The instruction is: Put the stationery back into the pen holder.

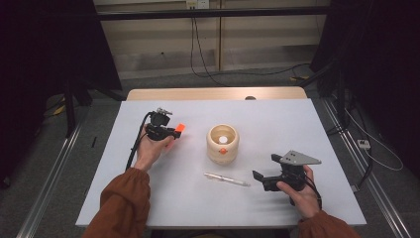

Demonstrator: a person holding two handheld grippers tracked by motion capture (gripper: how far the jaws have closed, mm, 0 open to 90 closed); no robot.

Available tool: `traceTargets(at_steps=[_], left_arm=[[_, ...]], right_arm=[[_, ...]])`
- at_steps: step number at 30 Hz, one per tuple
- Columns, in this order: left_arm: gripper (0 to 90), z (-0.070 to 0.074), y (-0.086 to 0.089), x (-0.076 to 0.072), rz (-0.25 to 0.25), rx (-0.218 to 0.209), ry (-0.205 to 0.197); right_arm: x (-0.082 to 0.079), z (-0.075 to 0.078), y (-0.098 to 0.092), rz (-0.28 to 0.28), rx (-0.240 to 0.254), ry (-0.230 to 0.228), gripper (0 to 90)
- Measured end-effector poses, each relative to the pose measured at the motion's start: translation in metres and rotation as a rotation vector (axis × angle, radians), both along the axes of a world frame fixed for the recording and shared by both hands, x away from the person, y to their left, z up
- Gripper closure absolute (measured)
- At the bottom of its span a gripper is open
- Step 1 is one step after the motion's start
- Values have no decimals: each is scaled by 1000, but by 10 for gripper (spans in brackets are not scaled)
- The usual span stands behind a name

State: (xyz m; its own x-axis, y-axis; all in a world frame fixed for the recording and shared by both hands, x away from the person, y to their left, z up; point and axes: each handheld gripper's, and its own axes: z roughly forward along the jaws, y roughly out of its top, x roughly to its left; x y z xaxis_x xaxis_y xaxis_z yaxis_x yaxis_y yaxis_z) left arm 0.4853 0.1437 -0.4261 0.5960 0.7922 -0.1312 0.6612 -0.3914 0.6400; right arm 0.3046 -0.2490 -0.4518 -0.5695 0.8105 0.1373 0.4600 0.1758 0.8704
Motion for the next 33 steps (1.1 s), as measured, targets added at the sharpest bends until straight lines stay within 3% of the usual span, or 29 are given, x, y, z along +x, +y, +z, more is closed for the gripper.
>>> traceTargets(at_steps=[8,15,21,31,33], left_arm=[[671,10,8,-11,-3,-69,-50],[671,16,13,-26,-20,-136,-133],[671,15,18,-36,-36,-170,-200],[671,24,11,-52,-108,-211,-299],[671,26,9,-54,-109,-248,-307]], right_arm=[[0,0,-1,-3,1,0,45],[0,0,0,-3,2,-3,44],[0,0,-1,-10,4,0,44],[-1,0,-1,-6,2,-3,44],[-1,0,-1,-5,2,-3,44]])
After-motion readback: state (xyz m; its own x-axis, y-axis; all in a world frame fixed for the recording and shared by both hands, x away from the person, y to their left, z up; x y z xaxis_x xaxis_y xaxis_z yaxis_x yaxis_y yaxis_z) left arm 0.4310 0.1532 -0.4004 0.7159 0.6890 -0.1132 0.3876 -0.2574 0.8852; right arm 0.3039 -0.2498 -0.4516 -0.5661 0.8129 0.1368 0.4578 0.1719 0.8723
